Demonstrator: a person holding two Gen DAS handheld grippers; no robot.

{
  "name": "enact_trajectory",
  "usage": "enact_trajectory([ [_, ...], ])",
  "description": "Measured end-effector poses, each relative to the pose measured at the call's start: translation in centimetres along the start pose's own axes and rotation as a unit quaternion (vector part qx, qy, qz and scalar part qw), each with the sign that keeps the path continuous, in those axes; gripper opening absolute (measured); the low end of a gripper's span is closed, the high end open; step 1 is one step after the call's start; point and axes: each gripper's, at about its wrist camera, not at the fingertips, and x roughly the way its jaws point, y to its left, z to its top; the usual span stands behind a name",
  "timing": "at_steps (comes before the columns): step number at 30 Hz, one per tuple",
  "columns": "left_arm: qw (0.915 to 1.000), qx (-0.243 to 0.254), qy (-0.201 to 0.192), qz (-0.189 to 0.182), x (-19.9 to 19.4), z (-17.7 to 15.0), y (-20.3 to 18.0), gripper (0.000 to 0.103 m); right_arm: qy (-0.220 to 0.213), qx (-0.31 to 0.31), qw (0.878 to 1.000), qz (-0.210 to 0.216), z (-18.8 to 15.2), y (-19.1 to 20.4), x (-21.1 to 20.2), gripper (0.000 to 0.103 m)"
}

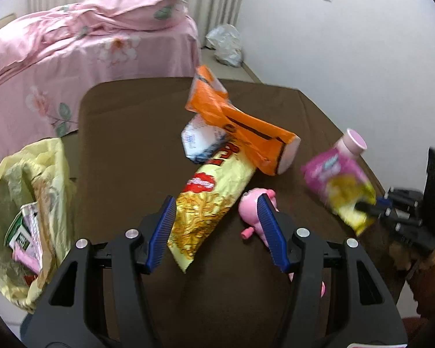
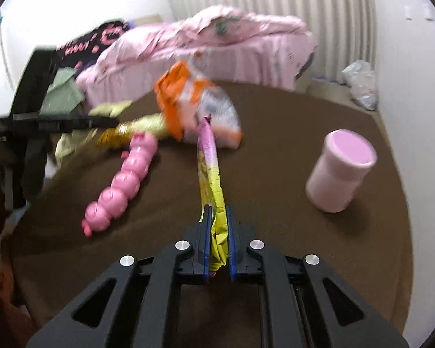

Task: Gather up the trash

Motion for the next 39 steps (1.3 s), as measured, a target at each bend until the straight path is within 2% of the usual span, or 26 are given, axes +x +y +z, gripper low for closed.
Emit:
enact_trajectory([
  [5, 0.9986, 0.018, 0.032, 0.038, 2.3, 0.0, 0.0, 0.055, -0.004, 0.030, 1.000, 0.009, -0.3, -0.9, -0.6, 0.010],
  [6, 0.9982, 0.016, 0.036, 0.045, 2.6, -0.1, 0.2, 0.053, -0.002, 0.030, 1.000, 0.009, -0.3, -0.8, -0.5, 0.010],
  [7, 0.9980, 0.013, 0.035, 0.051, 2.6, -0.2, 0.3, 0.045, 0.000, 0.030, 1.000, 0.009, -0.5, -0.8, -0.4, 0.010],
  [8, 0.9978, 0.012, 0.030, 0.058, 2.4, -0.3, 0.3, 0.042, 0.002, 0.030, 0.999, 0.009, -0.6, -0.7, -0.4, 0.010],
  [9, 0.9980, 0.009, 0.025, 0.057, 2.1, -0.4, 0.4, 0.035, 0.004, 0.031, 0.999, 0.010, -0.7, -0.7, -0.3, 0.010],
  [12, 0.9990, -0.013, 0.012, 0.041, 0.5, -0.9, 0.6, 0.022, 0.004, 0.032, 0.999, 0.013, -0.8, -0.4, -0.3, 0.010],
  [15, 0.9988, -0.021, -0.010, 0.043, -1.6, -1.7, 0.3, 0.018, -0.002, 0.029, 1.000, 0.011, -0.8, 0.0, -0.6, 0.010],
  [18, 0.9991, -0.031, -0.017, 0.026, -3.3, -2.8, -0.1, 0.016, -0.007, 0.021, 1.000, 0.009, -0.6, 0.5, -1.0, 0.010],
  [26, 0.9992, -0.021, -0.002, 0.034, -4.3, -4.7, -1.7, 0.019, -0.012, 0.012, 1.000, 0.014, -0.8, 1.4, -1.9, 0.010],
  [29, 0.9992, -0.026, 0.001, 0.030, -4.3, -4.9, -1.6, 0.031, -0.010, 0.005, 1.000, 0.011, -1.1, 1.7, -2.0, 0.010],
  [31, 0.9993, -0.034, 0.002, 0.013, -4.4, -4.7, -1.3, 0.042, -0.009, 0.008, 1.000, 0.013, -1.2, 1.4, -2.1, 0.010],
  [34, 0.9983, -0.056, 0.009, -0.012, -3.8, -3.2, -0.2, 0.046, -0.006, 0.018, 1.000, 0.017, -1.4, 1.0, -1.8, 0.010],
  [39, 0.9947, -0.094, 0.036, -0.022, -0.1, 0.1, 1.3, 0.046, 0.002, 0.033, 0.999, 0.024, -1.9, 0.8, -1.0, 0.010],
])
